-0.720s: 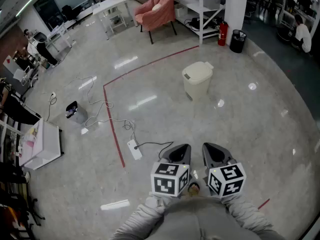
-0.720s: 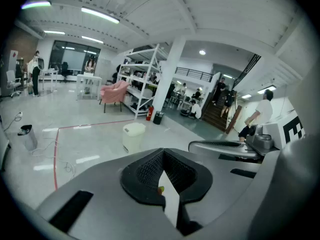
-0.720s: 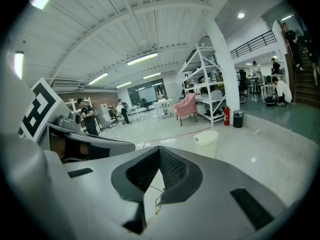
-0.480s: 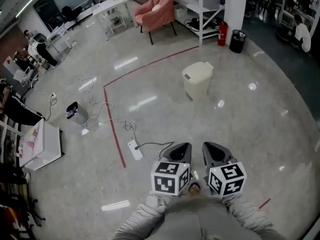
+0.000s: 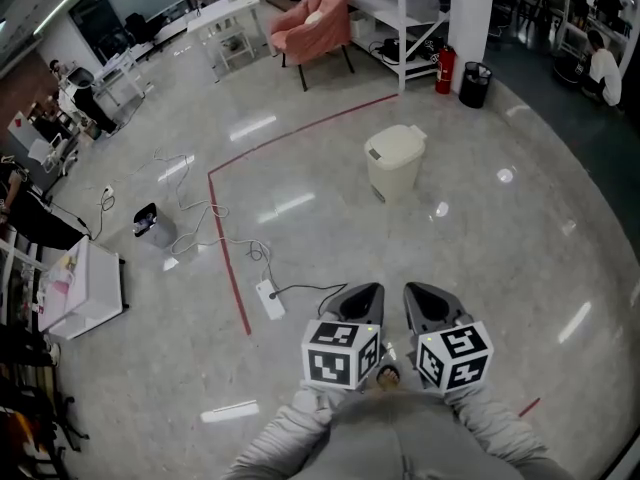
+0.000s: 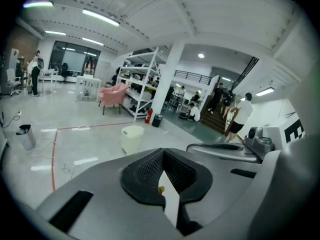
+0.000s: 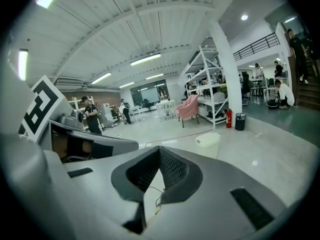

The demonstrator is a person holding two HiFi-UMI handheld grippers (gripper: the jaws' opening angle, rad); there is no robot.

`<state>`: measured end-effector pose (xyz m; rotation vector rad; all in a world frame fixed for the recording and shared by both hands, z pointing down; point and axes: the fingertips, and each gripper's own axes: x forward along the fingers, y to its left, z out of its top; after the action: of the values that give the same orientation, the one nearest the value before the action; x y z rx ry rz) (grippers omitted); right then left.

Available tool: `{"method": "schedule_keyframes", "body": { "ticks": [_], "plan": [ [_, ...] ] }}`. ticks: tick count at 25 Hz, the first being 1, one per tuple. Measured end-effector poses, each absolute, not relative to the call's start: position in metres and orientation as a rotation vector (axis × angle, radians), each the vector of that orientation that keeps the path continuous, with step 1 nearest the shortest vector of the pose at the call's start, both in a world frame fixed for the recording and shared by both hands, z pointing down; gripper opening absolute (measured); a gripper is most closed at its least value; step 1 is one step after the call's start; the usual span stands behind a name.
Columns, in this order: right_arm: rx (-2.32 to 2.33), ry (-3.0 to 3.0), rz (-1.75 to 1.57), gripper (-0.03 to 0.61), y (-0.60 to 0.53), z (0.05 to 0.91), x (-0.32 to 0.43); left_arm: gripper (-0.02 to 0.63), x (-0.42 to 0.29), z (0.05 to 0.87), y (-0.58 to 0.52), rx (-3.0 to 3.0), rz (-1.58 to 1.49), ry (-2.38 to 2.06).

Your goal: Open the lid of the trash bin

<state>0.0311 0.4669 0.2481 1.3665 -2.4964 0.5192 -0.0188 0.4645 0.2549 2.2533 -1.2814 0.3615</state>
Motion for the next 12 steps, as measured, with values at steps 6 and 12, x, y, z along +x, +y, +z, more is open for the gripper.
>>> {"method": "schedule_keyframes", "body": {
  "ticks": [6, 12],
  "plan": [
    [1.327, -2.503, 0.529, -0.003, 0.477, 0.254, 0.036, 0.006, -0.013, 0.259, 0.473, 2.236, 0.341, -1.298],
    [1.332, -2.472, 0.539, -0.003, 0.474, 0.259, 0.043, 0.006, -0.008, 0.265, 0.473, 2.215, 0.341, -1.285]
  ]
}}
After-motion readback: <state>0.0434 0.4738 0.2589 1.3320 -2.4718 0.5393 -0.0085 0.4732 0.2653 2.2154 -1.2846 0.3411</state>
